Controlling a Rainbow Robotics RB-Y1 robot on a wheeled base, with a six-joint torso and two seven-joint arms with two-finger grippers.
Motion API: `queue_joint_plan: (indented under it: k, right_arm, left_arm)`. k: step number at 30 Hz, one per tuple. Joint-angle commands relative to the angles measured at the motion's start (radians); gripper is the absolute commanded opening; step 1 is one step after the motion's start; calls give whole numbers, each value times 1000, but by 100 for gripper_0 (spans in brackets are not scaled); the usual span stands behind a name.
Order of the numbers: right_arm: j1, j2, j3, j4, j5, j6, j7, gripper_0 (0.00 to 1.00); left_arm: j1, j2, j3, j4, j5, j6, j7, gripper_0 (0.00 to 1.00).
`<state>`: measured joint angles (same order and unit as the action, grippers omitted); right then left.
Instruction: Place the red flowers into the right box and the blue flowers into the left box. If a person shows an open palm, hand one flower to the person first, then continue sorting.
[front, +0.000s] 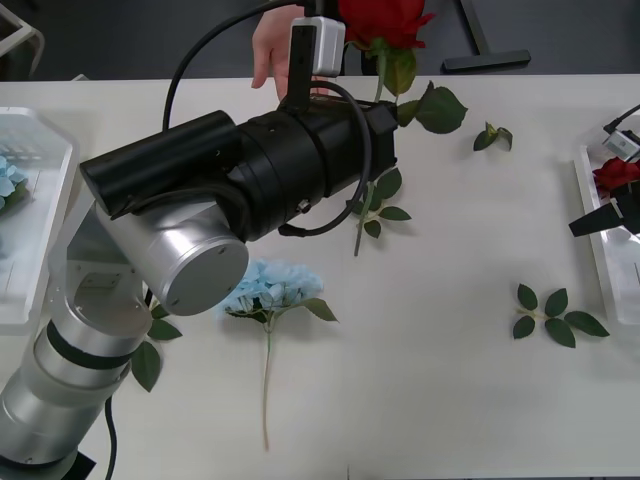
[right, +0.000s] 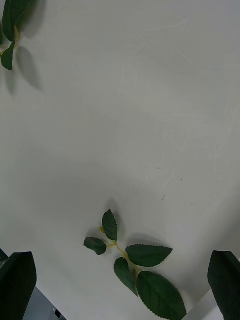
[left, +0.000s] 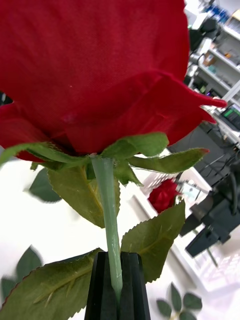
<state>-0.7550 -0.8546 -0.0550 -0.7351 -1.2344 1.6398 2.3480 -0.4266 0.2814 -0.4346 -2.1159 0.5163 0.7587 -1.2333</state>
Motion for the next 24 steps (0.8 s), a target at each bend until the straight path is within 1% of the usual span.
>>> queue_joint_plan:
  k: [1,7,12,15,19,24]
  right_arm:
    - [0,-57,7,-29,6,-6,25,100]
    - [2,-55,7,-27,6,-5,25,100]
    - [2,-57,4,-27,-8,2,28,100]
    - [2,-57,7,-29,-45,29,25,100]
    - [2,-55,7,-29,-106,54,27,100]
    - [2,-49,4,-27,-129,61,31,100]
  left_arm:
    - [-93,-39,-55,63,7,-101,2,0]
    - [-164,-79,-93,182,22,-211,2,0]
    - [-224,-111,-142,315,37,-371,5,0]
    - [-242,-110,-167,356,48,-433,8,0]
    - [-259,-110,-182,372,60,-450,9,0]
    - [-276,-111,-190,376,73,-450,15,0]
